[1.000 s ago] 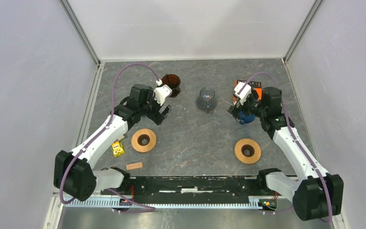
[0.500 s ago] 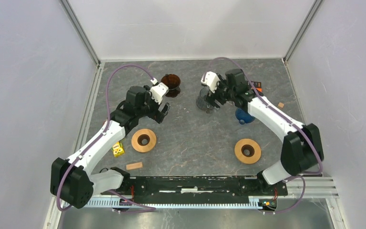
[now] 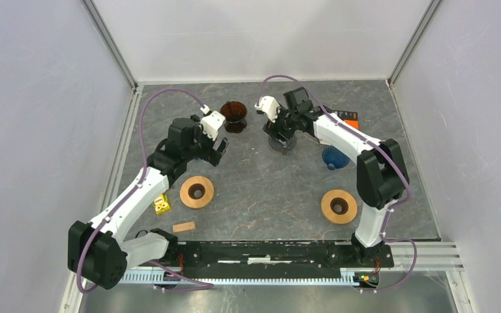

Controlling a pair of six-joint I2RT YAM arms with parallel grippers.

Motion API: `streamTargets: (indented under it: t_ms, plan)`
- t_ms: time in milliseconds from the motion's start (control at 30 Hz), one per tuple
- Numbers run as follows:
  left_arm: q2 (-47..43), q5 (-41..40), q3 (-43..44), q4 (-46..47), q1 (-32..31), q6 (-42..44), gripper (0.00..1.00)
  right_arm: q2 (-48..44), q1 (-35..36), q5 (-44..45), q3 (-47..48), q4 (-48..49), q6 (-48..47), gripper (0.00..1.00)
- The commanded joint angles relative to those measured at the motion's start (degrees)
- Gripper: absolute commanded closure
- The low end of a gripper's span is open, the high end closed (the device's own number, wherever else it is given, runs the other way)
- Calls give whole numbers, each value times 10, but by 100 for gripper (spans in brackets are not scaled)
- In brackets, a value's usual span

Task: Place the coffee filter in the dripper
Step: Move the coffee server to the center of the board.

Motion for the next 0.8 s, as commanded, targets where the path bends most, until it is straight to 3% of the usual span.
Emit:
streamTargets:
  t_ms: [0,433,767]
  plan:
    - [-17,-10,-2,30,4,-18,0,36,1,0,64,-31,10,35]
    - [-30,-8,-2,30,8,-19,0,96,2,24,112,-94,-12,56]
    - [-29,-34,-3,40,12,-30,0,24,10,-51,37,-117,-22,88]
